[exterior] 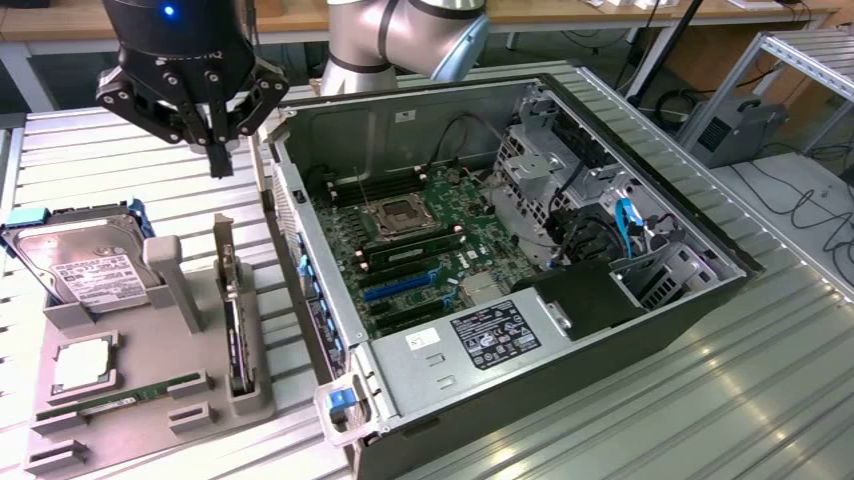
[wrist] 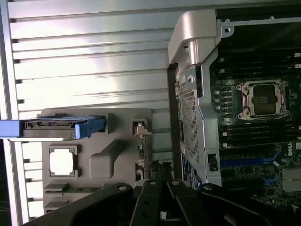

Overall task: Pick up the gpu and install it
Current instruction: 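Reach for the gpu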

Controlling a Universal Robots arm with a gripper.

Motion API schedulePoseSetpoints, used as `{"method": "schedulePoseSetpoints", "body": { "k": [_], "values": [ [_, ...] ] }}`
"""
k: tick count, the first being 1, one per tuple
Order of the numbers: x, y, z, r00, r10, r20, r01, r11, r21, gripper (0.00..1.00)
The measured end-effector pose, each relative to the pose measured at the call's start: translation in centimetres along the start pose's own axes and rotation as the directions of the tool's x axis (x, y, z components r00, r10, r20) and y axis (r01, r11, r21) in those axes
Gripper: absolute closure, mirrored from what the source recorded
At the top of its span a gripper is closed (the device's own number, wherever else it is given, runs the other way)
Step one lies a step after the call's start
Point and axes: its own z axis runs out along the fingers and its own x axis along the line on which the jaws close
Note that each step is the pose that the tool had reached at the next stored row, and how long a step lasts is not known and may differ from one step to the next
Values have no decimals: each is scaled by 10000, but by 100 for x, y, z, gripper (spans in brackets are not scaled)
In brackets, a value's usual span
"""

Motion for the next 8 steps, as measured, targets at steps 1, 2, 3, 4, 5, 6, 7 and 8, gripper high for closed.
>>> {"method": "schedulePoseSetpoints", "body": {
  "k": [1, 2, 3, 4, 5, 6, 7, 8],
  "values": [
    [18, -1, 0, 10000, 0, 0, 0, 10000, -1, 89],
    [26, -2, 0, 10000, 0, 0, 0, 10000, -1, 89],
    [36, -3, -1, 10000, 0, 0, 0, 10000, 0, 89],
    [49, -4, -1, 10000, 0, 0, 0, 10000, 0, 89],
    [64, -5, -1, 10000, 0, 1, 0, 10000, 0, 89],
    [74, -5, -1, 10000, 0, 0, 0, 10000, -1, 89],
    [74, -5, -1, 10000, 0, 0, 0, 10000, -1, 89],
    [74, -5, -1, 10000, -1, 1, 1, 10000, -1, 89]
  ]
}}
